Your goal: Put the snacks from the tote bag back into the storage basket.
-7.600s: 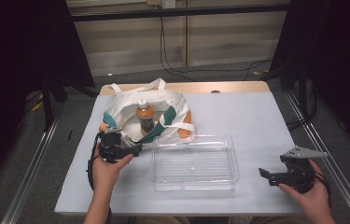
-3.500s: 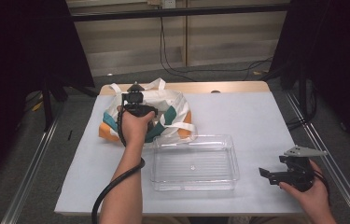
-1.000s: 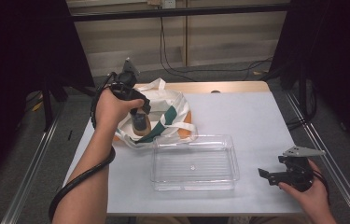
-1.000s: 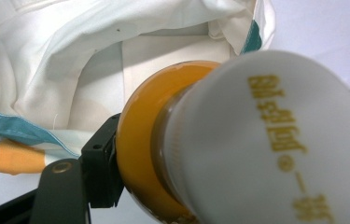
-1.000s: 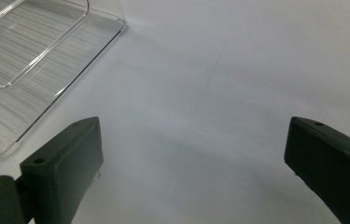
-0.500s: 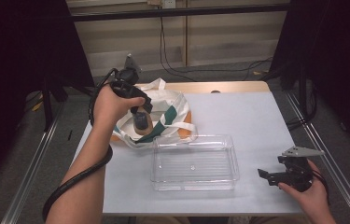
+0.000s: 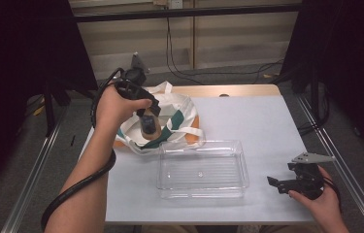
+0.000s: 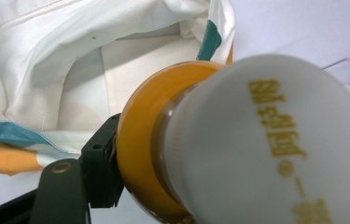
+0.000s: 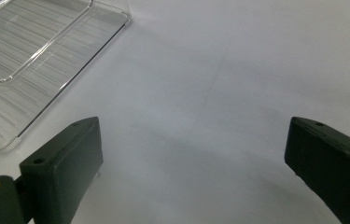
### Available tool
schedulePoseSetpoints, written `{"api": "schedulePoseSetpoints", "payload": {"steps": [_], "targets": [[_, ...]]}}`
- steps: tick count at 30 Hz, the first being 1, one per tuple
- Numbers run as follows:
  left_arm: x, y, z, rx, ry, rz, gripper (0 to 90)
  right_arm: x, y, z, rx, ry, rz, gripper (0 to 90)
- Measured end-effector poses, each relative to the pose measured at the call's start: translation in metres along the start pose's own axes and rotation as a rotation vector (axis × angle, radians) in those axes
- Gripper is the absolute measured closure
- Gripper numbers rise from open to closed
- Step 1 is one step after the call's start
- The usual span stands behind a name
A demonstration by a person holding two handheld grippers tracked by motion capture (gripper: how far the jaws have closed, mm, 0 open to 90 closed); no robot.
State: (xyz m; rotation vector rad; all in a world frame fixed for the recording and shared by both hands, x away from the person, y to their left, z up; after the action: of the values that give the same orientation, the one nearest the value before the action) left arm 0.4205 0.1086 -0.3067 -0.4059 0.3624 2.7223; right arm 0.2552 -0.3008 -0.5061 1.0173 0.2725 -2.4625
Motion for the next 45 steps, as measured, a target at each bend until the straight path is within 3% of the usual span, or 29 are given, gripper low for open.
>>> {"api": "schedulePoseSetpoints", "payload": {"steps": [18,29,45], "targets": [[0.0,0.016,0.007,0.023,-0.013,-0.039,30.4,-0.001,-0.001,0.0,-0.003,0.002,0.002,4.3],[0.007,0.022,0.005,0.017,-0.053,-0.068,30.4,0.0,-0.002,-0.001,-0.009,-0.008,0.003,4.2],[0.013,0.033,-0.005,0.048,-0.088,-0.092,30.4,0.0,-0.002,-0.001,-0.011,-0.008,0.005,4.2]]}}
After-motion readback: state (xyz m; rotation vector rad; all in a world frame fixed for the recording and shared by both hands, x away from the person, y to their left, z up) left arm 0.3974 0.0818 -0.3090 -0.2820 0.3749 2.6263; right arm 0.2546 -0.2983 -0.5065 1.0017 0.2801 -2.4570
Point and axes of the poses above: each handheld gripper's, and its own axes: z roughly backward along the jaws, x roughly out of its underside, y roughly to its right, the point moved 6 cm from there along -z, roughly forward along the jaws, and after that the axes turned 7 degrees about z, right-handed, at the moved point
